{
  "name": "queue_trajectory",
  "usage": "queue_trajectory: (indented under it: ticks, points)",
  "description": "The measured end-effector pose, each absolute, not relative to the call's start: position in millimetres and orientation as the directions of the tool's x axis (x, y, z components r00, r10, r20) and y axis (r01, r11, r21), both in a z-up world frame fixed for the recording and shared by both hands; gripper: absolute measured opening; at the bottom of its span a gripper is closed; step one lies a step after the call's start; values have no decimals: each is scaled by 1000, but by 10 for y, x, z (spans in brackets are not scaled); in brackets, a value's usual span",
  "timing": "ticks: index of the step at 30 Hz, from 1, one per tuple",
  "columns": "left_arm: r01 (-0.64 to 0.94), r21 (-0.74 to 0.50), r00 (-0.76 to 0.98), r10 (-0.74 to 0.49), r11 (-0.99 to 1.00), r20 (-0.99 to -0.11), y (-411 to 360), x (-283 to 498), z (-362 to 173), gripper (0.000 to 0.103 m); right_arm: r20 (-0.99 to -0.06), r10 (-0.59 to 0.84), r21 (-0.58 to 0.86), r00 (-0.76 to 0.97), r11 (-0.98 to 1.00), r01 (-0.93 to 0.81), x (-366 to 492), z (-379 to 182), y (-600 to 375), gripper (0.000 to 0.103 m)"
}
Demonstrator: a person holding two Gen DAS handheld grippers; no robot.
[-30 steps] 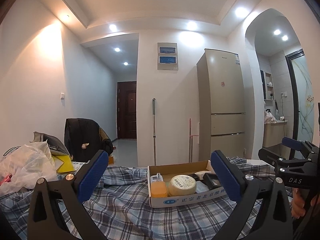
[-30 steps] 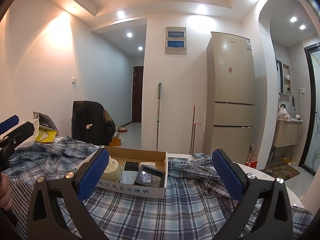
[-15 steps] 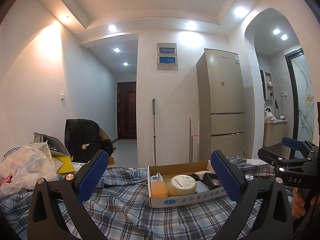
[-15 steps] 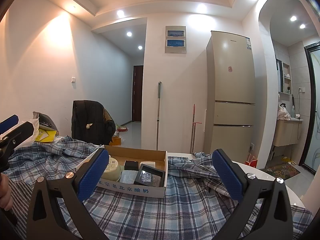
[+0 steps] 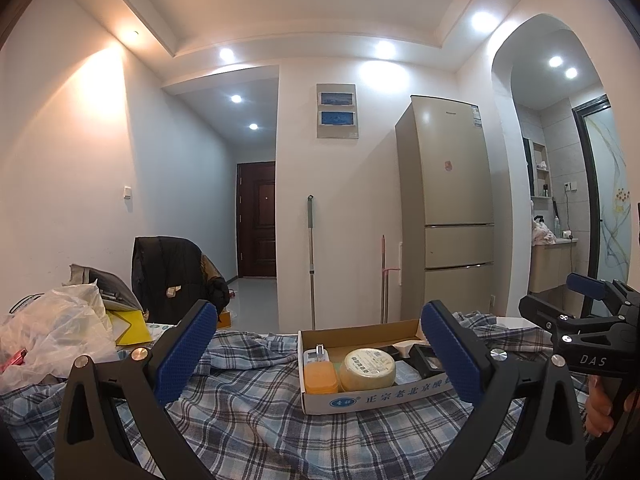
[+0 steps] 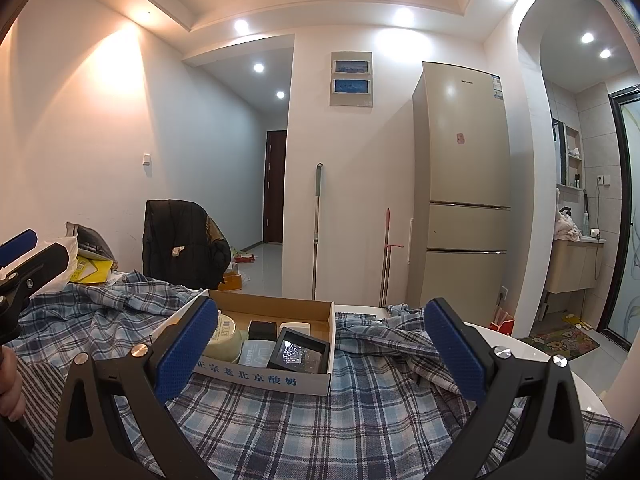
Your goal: Organize rigid objects
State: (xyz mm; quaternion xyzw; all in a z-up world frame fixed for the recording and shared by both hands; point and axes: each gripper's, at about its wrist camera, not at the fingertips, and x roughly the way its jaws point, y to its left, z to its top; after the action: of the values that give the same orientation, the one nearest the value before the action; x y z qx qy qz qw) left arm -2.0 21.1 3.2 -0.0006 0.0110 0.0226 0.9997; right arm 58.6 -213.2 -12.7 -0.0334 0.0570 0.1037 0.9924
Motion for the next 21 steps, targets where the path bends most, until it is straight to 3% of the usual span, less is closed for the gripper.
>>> queue_trajectory:
  ticks: [21]
  points:
    - [-54, 3, 998, 54, 999, -33, 232, -3, 23, 103, -121, 202, -55, 972, 976, -210, 585, -122, -2133, 103]
